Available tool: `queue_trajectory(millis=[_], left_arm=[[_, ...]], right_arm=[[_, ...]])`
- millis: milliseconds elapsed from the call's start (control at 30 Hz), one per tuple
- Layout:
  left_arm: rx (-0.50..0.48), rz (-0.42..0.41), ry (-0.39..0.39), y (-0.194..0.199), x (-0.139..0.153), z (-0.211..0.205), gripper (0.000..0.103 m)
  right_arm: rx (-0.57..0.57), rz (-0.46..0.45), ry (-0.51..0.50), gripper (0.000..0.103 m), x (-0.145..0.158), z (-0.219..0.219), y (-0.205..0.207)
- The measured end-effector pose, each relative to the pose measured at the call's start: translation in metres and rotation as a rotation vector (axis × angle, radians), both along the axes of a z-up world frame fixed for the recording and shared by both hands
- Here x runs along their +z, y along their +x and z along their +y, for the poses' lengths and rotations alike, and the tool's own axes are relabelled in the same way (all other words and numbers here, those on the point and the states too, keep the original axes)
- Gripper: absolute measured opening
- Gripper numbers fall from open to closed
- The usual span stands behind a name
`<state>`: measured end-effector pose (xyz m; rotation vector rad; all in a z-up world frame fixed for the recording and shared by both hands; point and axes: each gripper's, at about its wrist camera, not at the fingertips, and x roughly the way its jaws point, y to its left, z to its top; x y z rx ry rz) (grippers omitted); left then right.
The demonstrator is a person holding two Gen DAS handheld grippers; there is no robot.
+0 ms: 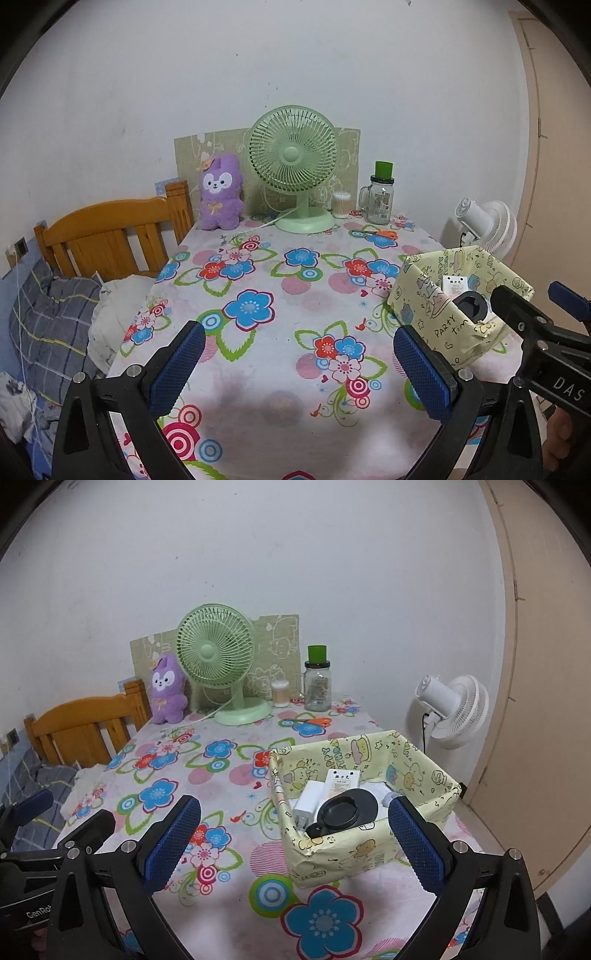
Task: Organize rigid objects
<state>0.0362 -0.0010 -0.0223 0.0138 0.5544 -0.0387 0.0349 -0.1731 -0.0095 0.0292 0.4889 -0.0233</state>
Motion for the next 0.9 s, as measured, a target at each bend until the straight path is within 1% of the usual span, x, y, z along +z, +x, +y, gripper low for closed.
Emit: queue_trajectory(millis=[133, 900], left_arm=[[0.007, -0.001, -0.012, -0.002, 0.0025, 0.0011, 0.103], [0.02, -0.014, -0.014, -0.0063, 0.0048, 0.0071, 0.103]], right_arm=[[0.002, -0.002, 0.004, 0.103, 0.0001, 0.0005, -0.0021], [0.011, -0.01, -0.001, 0.103, 0.0016, 0.0028, -0.006]])
